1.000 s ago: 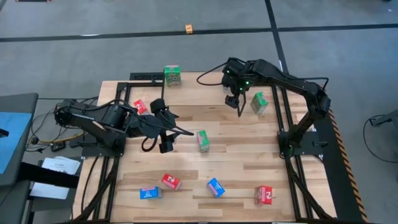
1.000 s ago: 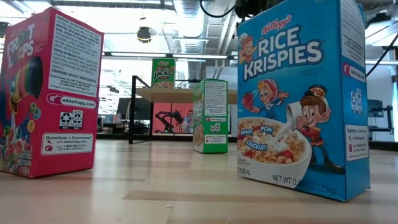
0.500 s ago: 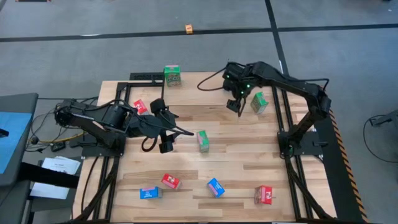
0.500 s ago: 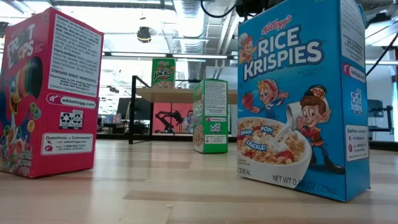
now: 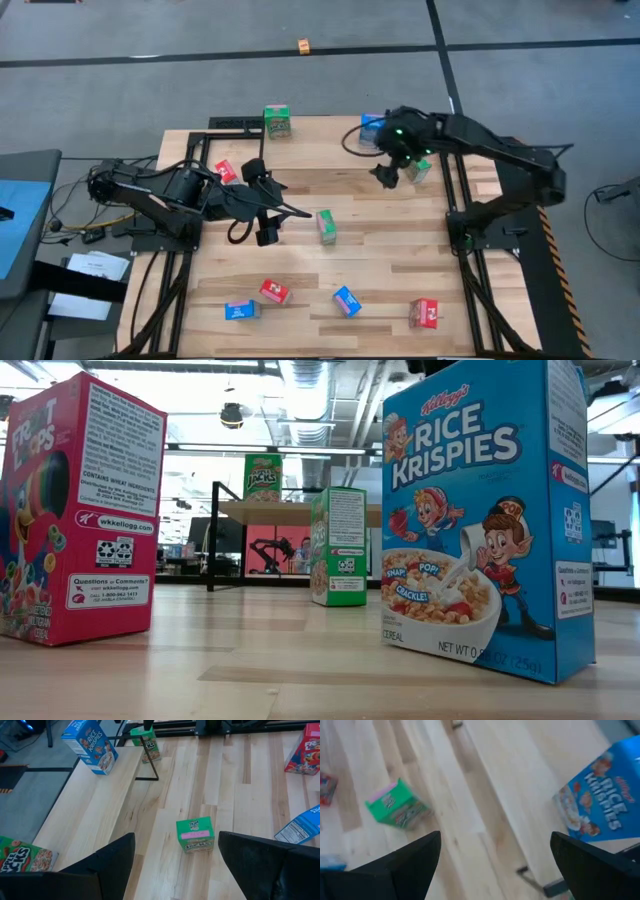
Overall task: Stack cereal on shelf
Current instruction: Put the top right blue cereal box on the shelf
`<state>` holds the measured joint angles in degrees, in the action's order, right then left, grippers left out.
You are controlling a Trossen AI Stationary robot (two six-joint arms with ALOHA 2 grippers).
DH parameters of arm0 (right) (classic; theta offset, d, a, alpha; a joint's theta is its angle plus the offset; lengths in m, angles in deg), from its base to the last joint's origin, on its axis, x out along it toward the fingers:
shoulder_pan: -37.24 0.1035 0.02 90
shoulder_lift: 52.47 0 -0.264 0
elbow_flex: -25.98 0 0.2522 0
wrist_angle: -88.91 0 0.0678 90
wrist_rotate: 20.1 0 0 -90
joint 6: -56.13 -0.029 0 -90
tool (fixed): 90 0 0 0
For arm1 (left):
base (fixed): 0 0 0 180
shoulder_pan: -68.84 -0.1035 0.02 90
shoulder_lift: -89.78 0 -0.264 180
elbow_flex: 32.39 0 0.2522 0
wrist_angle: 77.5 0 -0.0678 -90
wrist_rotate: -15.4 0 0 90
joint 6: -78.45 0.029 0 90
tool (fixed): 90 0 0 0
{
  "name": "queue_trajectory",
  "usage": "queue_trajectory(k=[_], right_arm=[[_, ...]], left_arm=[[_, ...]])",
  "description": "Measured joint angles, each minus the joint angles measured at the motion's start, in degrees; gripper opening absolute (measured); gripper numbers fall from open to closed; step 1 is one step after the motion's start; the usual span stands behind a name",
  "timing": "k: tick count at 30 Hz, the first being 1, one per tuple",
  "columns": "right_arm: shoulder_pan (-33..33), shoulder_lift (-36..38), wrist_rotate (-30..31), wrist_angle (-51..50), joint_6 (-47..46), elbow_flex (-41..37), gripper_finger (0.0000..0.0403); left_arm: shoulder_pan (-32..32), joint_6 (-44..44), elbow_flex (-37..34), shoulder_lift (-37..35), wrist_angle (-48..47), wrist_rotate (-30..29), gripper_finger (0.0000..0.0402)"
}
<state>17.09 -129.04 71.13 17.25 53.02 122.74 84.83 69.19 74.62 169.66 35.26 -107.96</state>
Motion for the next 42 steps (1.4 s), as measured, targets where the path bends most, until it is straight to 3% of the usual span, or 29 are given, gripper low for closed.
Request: queue_trajectory(k=[8,17,27,42], right_arm=[[-1.3,11.7,0.1,22.1,0.4,-20.6,0.0400],[-3.6,14.7,0.1,40.6,3.4,-34.4,0.0400],[-6.0,11.5,0.1,47.5,4.3,-36.6,0.0400],[-9.7,8.6,0.2,48.3,6.5,-36.6,0.0400]], left_arm=[[0.0,0.0,0.0,0.0,0.0,0.0,0.0277],[0.0,0.0,0.0,0.0,0.0,0.0,0.0277],[0.0,0.0,0.0,0.0,0.0,0.0,0.0277],[0.0,0.0,0.0,0.0,0.0,0.0,0.0277]])
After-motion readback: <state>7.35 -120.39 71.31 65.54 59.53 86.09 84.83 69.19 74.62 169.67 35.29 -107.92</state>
